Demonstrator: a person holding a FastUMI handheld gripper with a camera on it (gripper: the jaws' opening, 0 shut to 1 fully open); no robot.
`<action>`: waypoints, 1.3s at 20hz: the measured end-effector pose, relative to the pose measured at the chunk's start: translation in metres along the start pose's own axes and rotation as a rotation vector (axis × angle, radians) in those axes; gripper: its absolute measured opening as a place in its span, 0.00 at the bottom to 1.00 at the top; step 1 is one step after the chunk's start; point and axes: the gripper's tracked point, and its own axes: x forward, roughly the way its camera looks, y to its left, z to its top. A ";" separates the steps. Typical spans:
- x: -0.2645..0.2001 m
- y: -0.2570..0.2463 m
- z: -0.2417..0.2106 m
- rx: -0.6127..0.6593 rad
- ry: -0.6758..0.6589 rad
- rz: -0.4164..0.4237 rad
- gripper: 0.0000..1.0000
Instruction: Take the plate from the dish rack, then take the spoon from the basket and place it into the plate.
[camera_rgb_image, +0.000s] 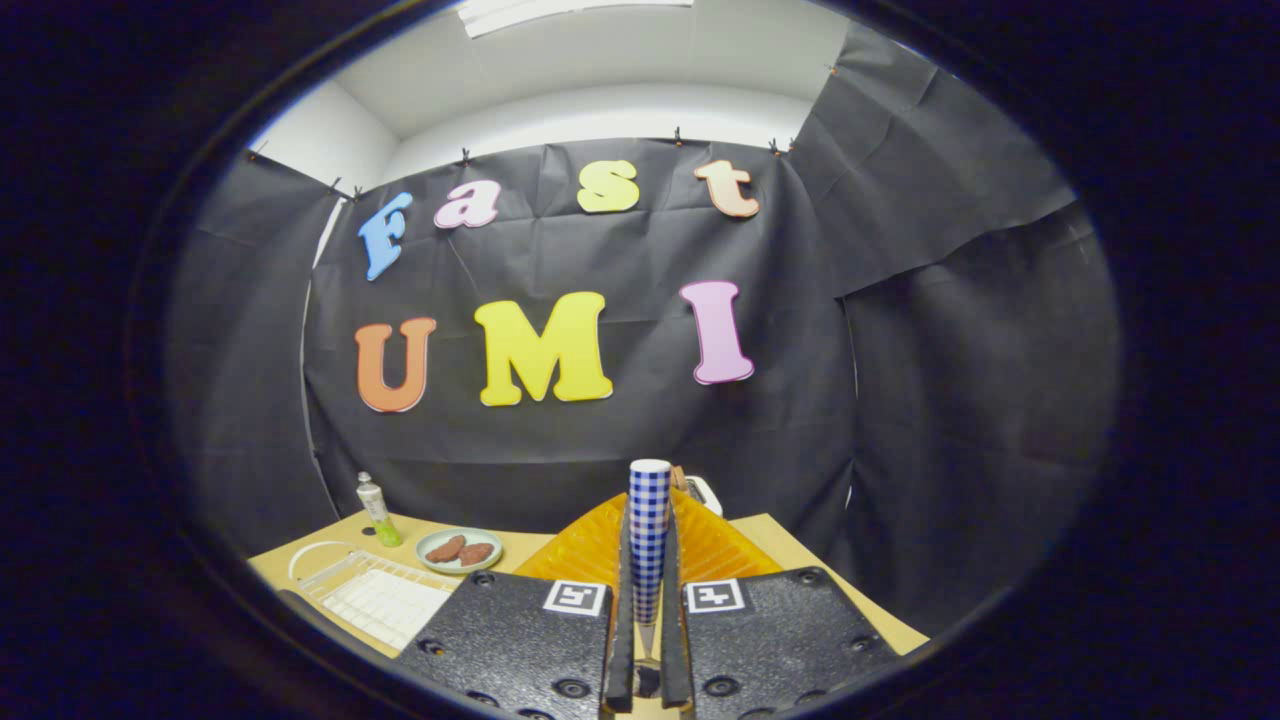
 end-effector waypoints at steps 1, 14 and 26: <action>-0.017 0.010 0.003 0.002 0.003 0.012 0.16; -0.133 0.124 -0.103 0.005 0.097 0.149 0.16; -0.109 0.214 -0.231 0.034 0.118 0.195 0.17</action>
